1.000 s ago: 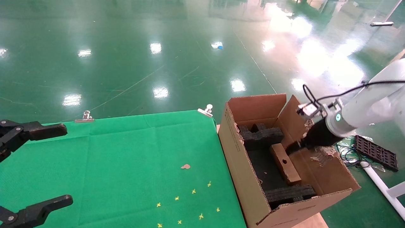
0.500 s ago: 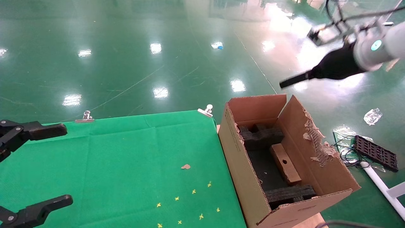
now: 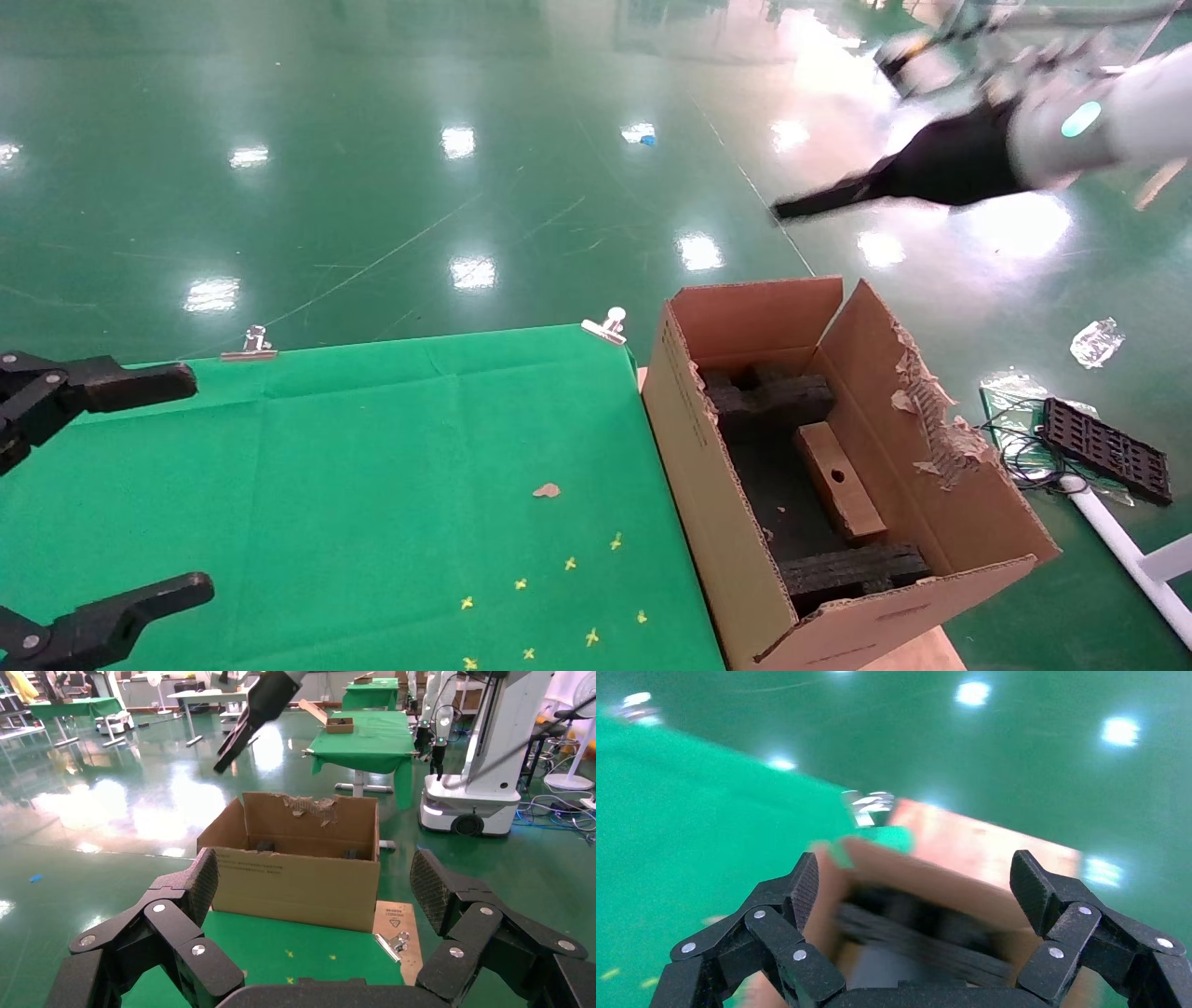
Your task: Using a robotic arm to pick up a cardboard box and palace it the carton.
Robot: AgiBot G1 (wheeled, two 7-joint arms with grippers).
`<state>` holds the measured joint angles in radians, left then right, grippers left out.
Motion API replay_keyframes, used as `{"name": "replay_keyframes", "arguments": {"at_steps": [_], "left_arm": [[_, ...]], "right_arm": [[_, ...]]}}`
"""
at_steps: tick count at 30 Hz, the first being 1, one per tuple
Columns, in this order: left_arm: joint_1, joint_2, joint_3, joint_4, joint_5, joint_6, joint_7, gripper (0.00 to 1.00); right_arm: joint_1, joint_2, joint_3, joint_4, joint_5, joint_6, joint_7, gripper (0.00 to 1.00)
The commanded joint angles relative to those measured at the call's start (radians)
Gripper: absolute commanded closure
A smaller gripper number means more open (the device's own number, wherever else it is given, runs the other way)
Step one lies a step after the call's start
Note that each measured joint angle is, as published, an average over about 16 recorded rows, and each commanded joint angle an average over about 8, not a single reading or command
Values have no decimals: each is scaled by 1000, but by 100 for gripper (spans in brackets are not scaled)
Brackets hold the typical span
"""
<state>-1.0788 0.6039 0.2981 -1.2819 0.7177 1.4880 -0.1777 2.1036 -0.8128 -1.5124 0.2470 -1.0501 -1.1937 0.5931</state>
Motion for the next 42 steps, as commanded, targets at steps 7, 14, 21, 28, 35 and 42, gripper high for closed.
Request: {"name": "replay_keyframes", "arguments": {"at_steps": [7,14,21,28,35,42], "left_arm": [[0,0,0,0,0,0,0,0],[0,0,1,0,0,0,0,0],[0,0,1,0,-1,0,1,0],[-1,0,2,0,-1,0,1,0],[-1,-1,2,0,-1,0,1,0],[-1,-1,2,0,-1,-1,1,0]], "right_arm": [[-153,30,183,154,47,-45,-60,0],[-288,56,345,290,89,-84,-113,0],[-424,83,508,427,132,-124,-167,0],[-555,109,665,559,172,-163,-219,0],[-685,134,820,690,213,-201,-270,0],[-814,160,976,821,253,-239,-321,0]]}}
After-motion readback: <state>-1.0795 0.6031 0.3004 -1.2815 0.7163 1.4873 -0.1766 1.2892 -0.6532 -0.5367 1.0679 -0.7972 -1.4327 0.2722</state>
